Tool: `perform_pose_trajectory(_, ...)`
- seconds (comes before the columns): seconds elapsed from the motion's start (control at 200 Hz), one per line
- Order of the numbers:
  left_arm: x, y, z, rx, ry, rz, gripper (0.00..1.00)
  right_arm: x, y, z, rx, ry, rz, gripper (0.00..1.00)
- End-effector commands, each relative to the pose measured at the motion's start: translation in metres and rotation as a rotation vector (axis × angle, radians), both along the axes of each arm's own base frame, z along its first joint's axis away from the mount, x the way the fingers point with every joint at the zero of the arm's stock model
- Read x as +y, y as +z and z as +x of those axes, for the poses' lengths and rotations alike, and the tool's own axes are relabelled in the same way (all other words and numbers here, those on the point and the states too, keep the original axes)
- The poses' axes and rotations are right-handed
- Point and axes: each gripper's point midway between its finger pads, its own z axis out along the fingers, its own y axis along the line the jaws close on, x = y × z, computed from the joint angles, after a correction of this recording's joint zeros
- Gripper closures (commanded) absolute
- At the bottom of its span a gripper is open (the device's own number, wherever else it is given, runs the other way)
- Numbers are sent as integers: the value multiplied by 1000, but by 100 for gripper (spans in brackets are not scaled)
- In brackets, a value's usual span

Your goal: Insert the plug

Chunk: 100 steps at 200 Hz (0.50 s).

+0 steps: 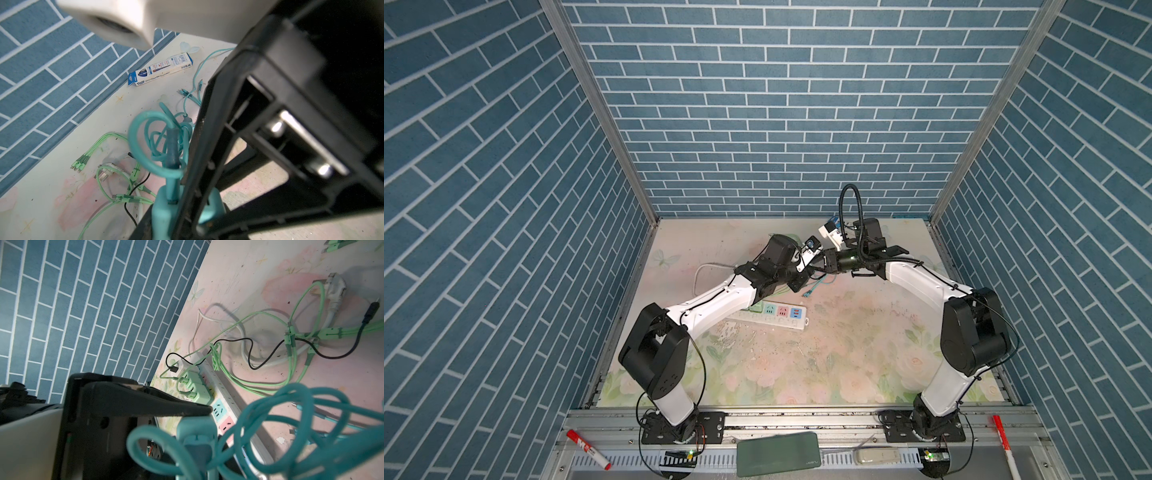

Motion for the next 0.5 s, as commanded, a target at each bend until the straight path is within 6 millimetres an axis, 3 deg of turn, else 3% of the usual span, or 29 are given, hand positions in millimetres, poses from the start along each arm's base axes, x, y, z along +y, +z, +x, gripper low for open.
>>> perform_pose_trajectory(0.0,-8,38,5,-107,-12,-79,79,17,3,-23,-13,107,-7,95)
perform_pose_trajectory(0.11,-4,36,4,-109,-1,-66,72,14,8,-18,-31,77,-30,100)
perform_pose_trajectory(0.355,19,39,1,-138,57,-48,39,-3,18,-2,-122,-34,-161,100)
perform_pose_trajectory(0.495,28,38,-2,-137,66,-46,31,-7,19,4,-145,-60,-187,100)
